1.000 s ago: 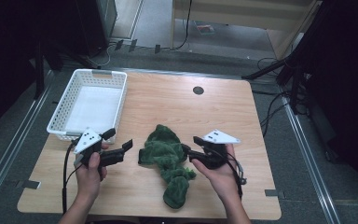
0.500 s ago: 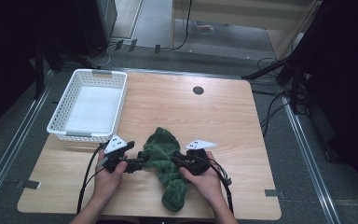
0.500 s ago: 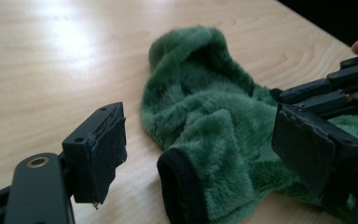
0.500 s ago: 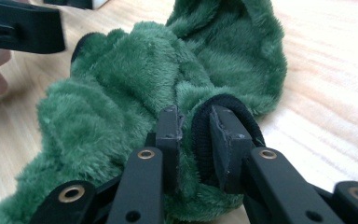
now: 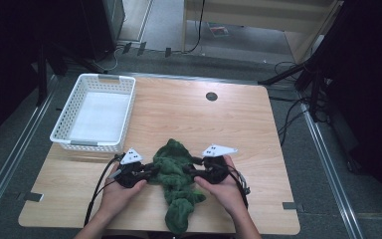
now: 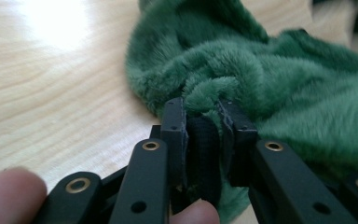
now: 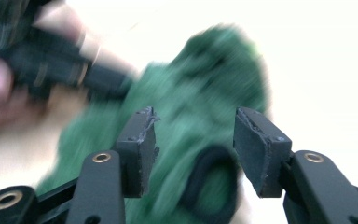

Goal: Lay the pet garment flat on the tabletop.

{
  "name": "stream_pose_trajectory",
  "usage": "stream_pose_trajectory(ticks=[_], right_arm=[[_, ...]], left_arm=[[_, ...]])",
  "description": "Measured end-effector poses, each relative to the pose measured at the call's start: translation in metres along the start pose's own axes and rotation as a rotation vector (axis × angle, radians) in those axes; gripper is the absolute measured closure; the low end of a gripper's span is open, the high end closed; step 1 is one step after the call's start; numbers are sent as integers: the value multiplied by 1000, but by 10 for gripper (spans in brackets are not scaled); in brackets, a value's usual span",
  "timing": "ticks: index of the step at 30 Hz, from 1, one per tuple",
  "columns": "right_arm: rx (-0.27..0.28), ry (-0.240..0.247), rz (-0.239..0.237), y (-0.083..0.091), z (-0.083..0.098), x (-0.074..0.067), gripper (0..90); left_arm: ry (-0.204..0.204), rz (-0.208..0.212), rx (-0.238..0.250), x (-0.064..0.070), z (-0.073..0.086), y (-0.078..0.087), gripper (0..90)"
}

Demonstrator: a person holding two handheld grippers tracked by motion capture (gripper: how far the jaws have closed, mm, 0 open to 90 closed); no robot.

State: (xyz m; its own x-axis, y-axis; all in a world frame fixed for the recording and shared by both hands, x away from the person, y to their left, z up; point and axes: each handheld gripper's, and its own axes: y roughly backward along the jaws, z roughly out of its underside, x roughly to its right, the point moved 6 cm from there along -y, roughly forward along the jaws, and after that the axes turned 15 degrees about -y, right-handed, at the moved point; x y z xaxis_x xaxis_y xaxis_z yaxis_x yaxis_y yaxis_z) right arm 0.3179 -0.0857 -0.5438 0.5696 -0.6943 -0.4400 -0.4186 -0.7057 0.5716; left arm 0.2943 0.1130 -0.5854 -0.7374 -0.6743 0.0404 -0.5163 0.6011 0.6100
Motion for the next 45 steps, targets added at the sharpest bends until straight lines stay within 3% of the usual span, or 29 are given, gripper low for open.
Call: stream_pose_trajectory(ticks=[2, 5, 8, 10, 12, 13, 16, 20, 22, 24, 29, 32, 34, 36, 38, 39, 42, 44, 45], right_arm=[[42, -59, 66, -8, -9, 13, 496], [13, -68, 145, -31, -8, 29, 515], [-35, -36, 138, -44, 0, 29, 674], [-40, 9, 130, -45, 3, 24, 784], [-35, 29, 109, -43, 3, 20, 855], [-30, 34, 97, -41, 3, 18, 872], [-21, 46, 63, -36, 2, 15, 887], [-29, 57, 45, -34, 4, 13, 890], [-36, 70, 36, -34, 6, 11, 890], [-38, 84, 34, -35, 7, 9, 889], [-13, 95, 13, -32, 4, 6, 890], [32, 120, -26, -26, -1, 2, 892], [71, 136, -42, -20, -5, -2, 892], [113, 136, -59, -13, -10, -4, 891], [157, 147, -59, -6, -13, -5, 891], [172, 156, -55, -2, -15, -5, 891], [215, 201, -35, 8, -18, -4, 897], [192, 247, -35, 11, -14, -2, 899], [163, 289, -12, 10, -8, 1, 900]], left_arm=[[-21, 31, -3, 2, 1, 1, 778], [-81, 113, -14, 10, 3, 4, 789], [-133, 192, -39, 16, 6, 6, 771], [-126, 213, -33, 14, 6, 8, 706], [-66, 213, -7, 9, 4, 10, 587], [-30, 200, 10, 5, 3, 10, 533], [25, 133, 43, -2, 0, 9, 458], [100, 57, 85, -10, -5, 6, 441], [158, 18, 91, -18, -6, 4, 440], [184, -15, 92, -23, -5, 1, 449], [161, -62, 40, -24, -4, -7, 473], [136, -76, 13, -21, -7, -12, 504], [83, -95, -6, -16, -8, -15, 576], [26, -97, -35, -12, -8, -16, 761], [29, -95, -27, -12, -8, -14, 882], [37, -101, -17, -14, -8, -12, 898], [44, -175, 14, -22, -9, -3, 900], [52, -217, 24, -28, -9, 2, 900], [48, -223, 21, -30, -8, 2, 900]])
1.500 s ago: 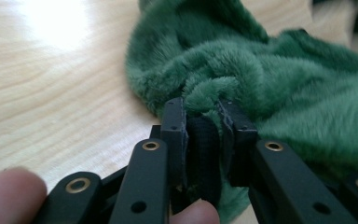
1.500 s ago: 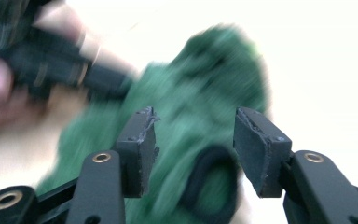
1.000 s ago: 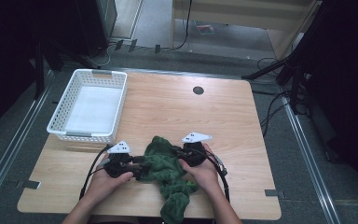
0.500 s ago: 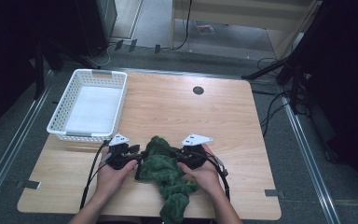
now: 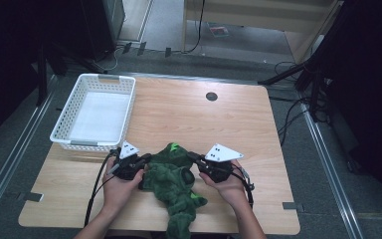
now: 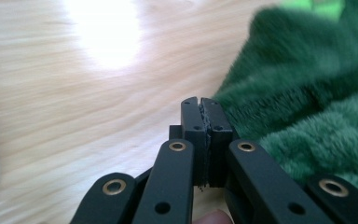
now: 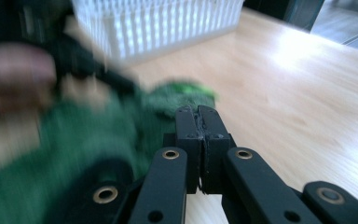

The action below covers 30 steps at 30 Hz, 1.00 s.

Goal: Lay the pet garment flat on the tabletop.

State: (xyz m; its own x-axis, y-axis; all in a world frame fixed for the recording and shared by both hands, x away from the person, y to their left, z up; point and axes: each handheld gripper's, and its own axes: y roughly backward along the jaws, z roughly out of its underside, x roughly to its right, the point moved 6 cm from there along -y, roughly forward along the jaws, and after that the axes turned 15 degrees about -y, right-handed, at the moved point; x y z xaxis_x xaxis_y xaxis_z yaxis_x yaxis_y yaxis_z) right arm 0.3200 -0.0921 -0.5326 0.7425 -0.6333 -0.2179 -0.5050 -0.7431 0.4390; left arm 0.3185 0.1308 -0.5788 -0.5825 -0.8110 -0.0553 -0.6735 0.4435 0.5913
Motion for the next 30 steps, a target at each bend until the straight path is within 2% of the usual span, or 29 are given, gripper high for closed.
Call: stream_pose_trajectory(ticks=[1, 3, 5, 7, 8, 9, 10, 11, 12, 14, 15, 17, 19, 20, 22, 23, 25, 26, 28, 30], right_arm=[[-44, 33, 16, -1, 7, 1, 900], [-120, 72, 13, -4, 22, 2, 900], [-183, 104, 35, -6, 33, 6, 894], [-222, 101, 47, -7, 38, 9, 852], [-241, 87, 43, -7, 40, 10, 785], [-265, 66, 35, -6, 40, 11, 697], [-281, 57, 22, -5, 40, 12, 640], [-290, 50, 3, -1, 38, 12, 613], [-282, 43, -11, 2, 35, 12, 600], [-232, -15, -39, 10, 24, 14, 590], [-201, -44, -24, 12, 18, 17, 593], [-140, -123, 40, 11, 8, 25, 615], [-102, -217, 106, 2, 4, 30, 629], [-109, -240, 123, -6, 6, 30, 626], [-142, -246, 148, -20, 11, 26, 623], [-152, -249, 146, -25, 14, 23, 622], [-174, -259, 102, -32, 19, 16, 617], [-190, -257, 95, -34, 21, 14, 617], [-217, -246, 101, -36, 27, 12, 624], [-241, -253, 119, -37, 32, 12, 645]], left_arm=[[-7, 6, -10, -1, 1, -1, 900], [-26, 15, -24, 1, 4, -2, 900], [-43, 29, -38, 3, 6, -3, 900], [-62, 71, -42, 6, 6, -4, 888], [-72, 88, -39, 6, 5, -3, 868], [-65, 107, -37, 6, 5, -3, 830], [-54, 137, -23, 5, 3, -1, 771], [-46, 144, -12, 3, 2, 1, 743], [-26, 137, 7, 0, -1, 4, 728], [27, 142, 59, -7, -7, 11, 704], [57, 139, 79, -9, -9, 12, 682], [87, 128, 96, -10, -11, 10, 643], [83, 117, 78, -7, -10, 2, 637], [69, 121, 64, -4, -10, -2, 626], [65, 124, 46, 0, -7, -7, 622], [57, 128, 34, 2, -6, -8, 616], [59, 131, 8, 6, -3, -10, 605], [53, 126, -14, 7, -2, -12, 601], [38, 116, -49, 10, 1, -14, 591], [2, 93, -62, 13, 1, -13, 611]])
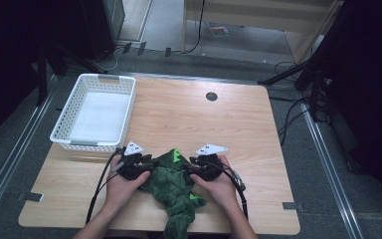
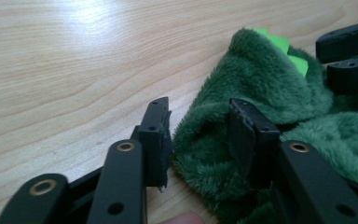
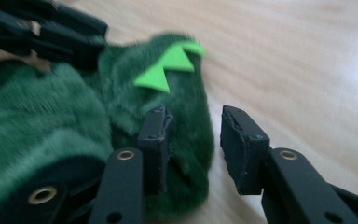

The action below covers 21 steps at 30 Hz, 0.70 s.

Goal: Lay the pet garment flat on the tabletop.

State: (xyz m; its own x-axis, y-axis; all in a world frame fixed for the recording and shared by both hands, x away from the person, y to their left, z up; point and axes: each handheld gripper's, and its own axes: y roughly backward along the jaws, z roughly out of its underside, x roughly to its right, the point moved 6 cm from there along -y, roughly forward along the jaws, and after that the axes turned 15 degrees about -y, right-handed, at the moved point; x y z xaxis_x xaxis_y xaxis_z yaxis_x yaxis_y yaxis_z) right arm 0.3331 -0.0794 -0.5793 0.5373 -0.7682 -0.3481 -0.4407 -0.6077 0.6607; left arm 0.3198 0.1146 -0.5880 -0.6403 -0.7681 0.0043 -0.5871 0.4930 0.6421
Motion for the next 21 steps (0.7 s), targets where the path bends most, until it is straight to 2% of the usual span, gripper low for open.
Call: stream_pose_trajectory(ticks=[2, 4, 5, 6, 9, 13, 15, 16, 18, 19, 21], right_arm=[[-13, 1, 15, -2, 5, 0, 676], [-19, 17, 15, -1, 8, -2, 764], [-20, 38, 25, -1, 9, -4, 840], [-27, 63, 35, -1, 10, -5, 871], [-11, 105, 63, 3, 5, -4, 895], [103, 110, 70, 23, -25, 0, 896], [163, 102, 73, 33, -43, 4, 895], [193, 97, 87, 37, -52, 7, 895], [229, 89, 122, 36, -69, 17, 895], [238, 86, 148, 32, -76, 25, 895], [242, 46, 178, 21, -86, 44, 891]], left_arm=[[-25, -3, -9, 3, 1, 0, 685], [-64, 5, -23, 6, 1, 0, 883], [-82, 9, -30, 7, 0, 0, 900], [-86, 17, -26, 8, -1, 0, 900], [-81, 6, 11, 7, -8, 5, 900], [-96, -49, 95, 0, -38, 15, 900], [-81, -64, 140, -7, -60, 14, 900], [-77, -72, 150, -11, -70, 9, 900], [-75, -91, 138, -20, -85, -9, 900], [-67, -98, 129, -24, -91, -21, 900], [-54, -97, 88, -30, -95, -44, 893]])
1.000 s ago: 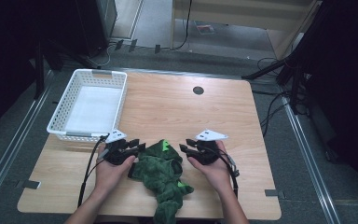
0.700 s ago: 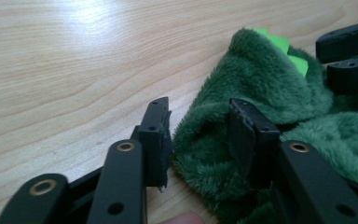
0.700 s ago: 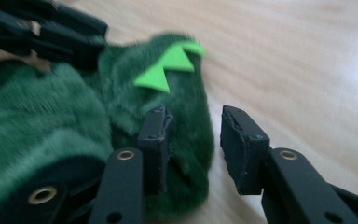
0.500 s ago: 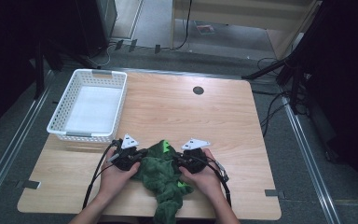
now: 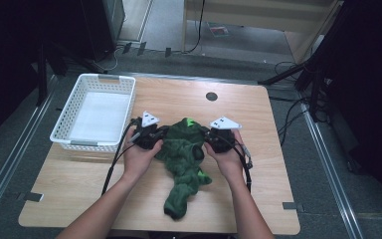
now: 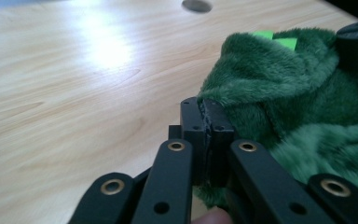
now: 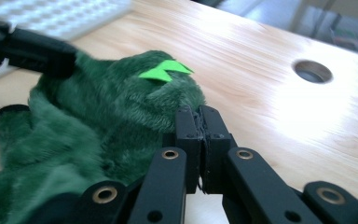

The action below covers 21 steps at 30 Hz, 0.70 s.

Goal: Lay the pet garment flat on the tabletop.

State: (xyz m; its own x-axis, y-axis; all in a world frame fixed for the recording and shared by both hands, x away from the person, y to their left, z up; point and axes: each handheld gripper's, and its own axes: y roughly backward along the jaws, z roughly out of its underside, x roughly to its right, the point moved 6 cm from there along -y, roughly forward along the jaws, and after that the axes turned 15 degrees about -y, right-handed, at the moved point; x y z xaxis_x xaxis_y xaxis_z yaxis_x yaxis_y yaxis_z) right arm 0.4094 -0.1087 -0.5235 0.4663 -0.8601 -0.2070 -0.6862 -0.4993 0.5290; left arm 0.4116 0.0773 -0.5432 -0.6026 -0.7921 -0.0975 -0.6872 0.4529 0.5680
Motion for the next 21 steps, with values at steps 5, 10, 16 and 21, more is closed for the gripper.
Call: stream_pose_trajectory(ticks=[5, 10, 16, 21], right_arm=[[-42, -152, 90, -13, 8, 42, 645], [-5, -258, -21, 24, 20, 38, 610], [-160, -195, -199, 34, 50, -4, 501], [-195, -195, -174, 23, 66, -11, 692]], left_arm=[[54, 32, -9, -1, 5, -4, 605], [61, 46, -9, 1, 21, 8, 536], [42, 103, -82, 17, 38, 0, 523], [-3, 139, -105, 30, 46, 3, 724]])
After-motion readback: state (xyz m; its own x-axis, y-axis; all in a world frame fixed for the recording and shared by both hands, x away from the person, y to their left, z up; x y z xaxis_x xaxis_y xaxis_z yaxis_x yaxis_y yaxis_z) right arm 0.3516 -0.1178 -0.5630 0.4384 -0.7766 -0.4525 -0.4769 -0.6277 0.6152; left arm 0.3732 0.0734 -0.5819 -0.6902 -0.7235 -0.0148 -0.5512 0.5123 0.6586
